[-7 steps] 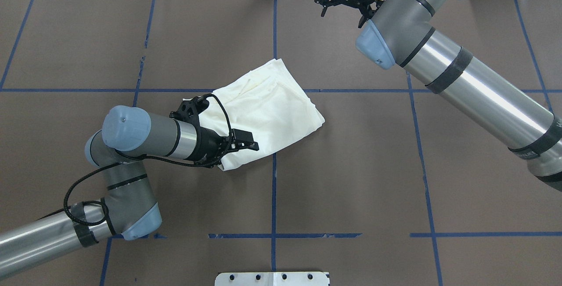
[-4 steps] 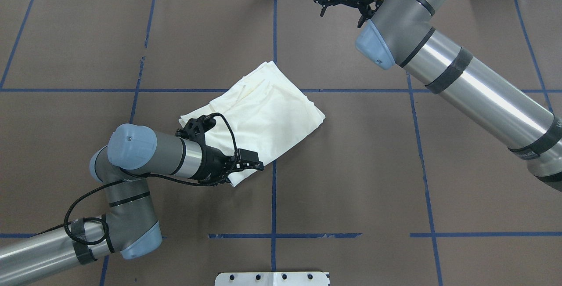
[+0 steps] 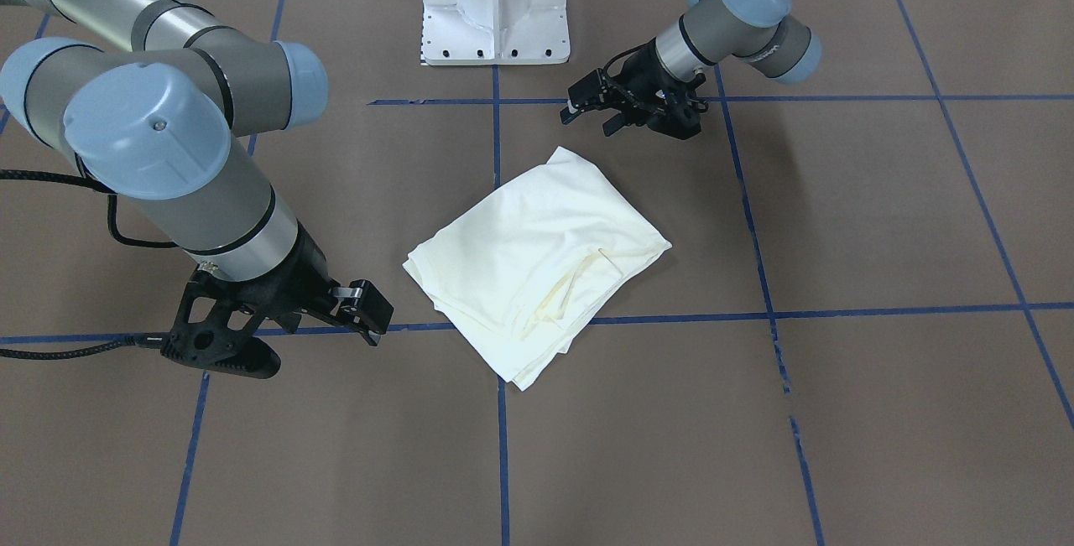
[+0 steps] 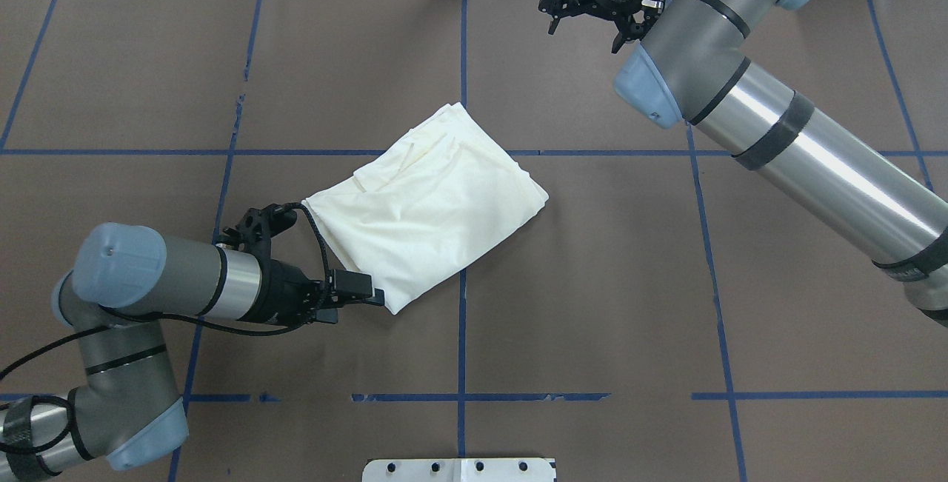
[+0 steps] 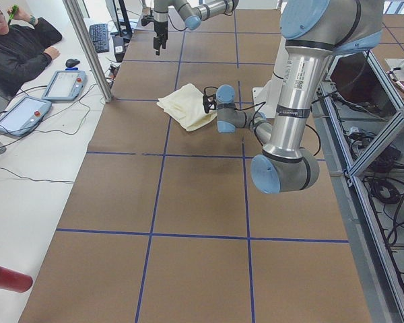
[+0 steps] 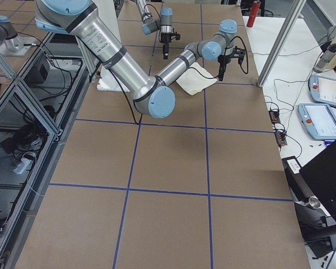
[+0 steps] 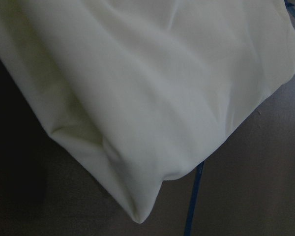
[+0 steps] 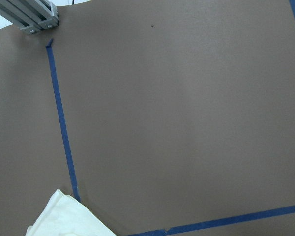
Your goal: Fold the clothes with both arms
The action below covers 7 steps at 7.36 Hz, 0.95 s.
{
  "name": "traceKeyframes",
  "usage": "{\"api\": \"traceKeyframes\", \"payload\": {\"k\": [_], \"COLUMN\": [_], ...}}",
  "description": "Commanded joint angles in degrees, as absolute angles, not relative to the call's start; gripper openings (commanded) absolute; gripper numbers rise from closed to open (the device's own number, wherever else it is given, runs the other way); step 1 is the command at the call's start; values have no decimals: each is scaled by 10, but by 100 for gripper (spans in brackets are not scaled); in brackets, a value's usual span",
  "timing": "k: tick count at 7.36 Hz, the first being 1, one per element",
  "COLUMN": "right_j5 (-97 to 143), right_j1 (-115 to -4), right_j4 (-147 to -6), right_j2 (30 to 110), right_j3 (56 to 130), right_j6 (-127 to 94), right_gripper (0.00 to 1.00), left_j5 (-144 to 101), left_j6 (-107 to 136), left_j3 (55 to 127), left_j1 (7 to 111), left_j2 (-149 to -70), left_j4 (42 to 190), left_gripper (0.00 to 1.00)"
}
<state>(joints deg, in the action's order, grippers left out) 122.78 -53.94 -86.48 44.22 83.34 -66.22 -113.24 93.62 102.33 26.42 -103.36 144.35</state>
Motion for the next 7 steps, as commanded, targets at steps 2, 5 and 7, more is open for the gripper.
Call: {"api": "traceKeyframes", "payload": {"k": [2, 5, 7], "right_j5": [1229, 1244, 1304], "right_j1": [-573, -630, -726], "right_j4": [-875, -889, -892], "right_j2": [585, 733, 825], "right_j3": [967, 1033, 1034], "right_j6": [-561, -365, -192], "right_gripper": [100, 100, 100], "left_j5": [-1135, -1176, -1227], "left_j6": [746, 464, 225], "left_j3": [1126, 1111, 1054], "left_j1": [384, 606, 750], "left_j2": [-1002, -957, -941], "left_j4": [1214, 1109, 1051], "left_gripper": [100, 100, 100]}}
